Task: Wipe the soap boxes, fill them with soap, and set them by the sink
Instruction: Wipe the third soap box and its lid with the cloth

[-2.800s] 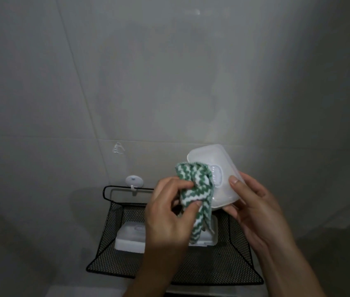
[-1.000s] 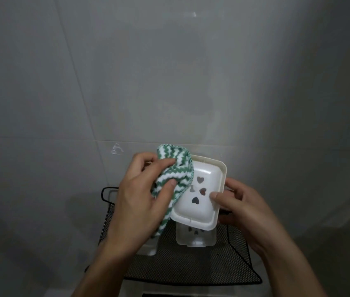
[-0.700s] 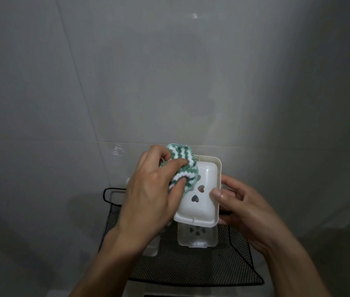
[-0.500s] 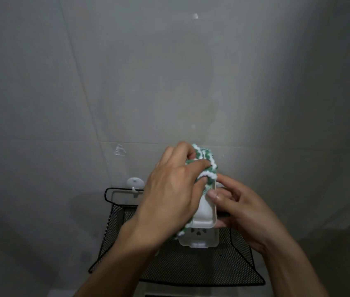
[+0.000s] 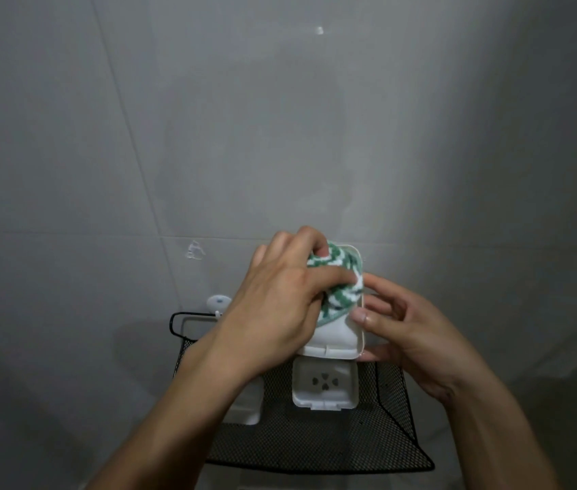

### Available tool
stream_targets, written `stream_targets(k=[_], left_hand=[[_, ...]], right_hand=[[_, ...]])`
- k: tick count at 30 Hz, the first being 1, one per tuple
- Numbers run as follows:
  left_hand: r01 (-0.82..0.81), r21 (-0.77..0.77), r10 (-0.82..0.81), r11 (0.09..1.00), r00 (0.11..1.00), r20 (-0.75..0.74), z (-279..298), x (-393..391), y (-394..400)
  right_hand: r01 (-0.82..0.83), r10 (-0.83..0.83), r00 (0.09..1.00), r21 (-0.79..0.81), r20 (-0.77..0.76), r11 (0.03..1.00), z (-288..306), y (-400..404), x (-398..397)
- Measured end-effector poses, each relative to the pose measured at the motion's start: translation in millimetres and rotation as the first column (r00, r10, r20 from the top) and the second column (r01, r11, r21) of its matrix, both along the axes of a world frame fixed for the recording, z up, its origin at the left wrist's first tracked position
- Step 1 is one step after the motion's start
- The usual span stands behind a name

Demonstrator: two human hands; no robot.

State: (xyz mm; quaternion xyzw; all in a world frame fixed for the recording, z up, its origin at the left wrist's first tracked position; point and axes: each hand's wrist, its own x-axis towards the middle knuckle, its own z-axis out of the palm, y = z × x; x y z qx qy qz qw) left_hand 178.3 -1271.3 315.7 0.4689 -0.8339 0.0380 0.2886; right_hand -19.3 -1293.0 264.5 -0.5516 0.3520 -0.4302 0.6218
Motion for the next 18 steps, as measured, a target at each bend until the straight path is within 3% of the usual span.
stream_targets(k=[5, 18], left_hand=[[-0.111, -0.05, 0.112, 0.993, 0.993, 0.032, 1.7, -4.0, -2.8], [0.032, 0.004, -0.033, 0.999, 0.996, 0.084, -7.7, -6.2, -2.3]], right_hand=[[-0.01, 0.009, 0.998, 0.02, 0.065, 1.0, 0.1, -0.4, 1.1], [0.053, -0.068, 0.989, 0.111, 0.134, 0.992, -2.5, -2.5, 5.0]])
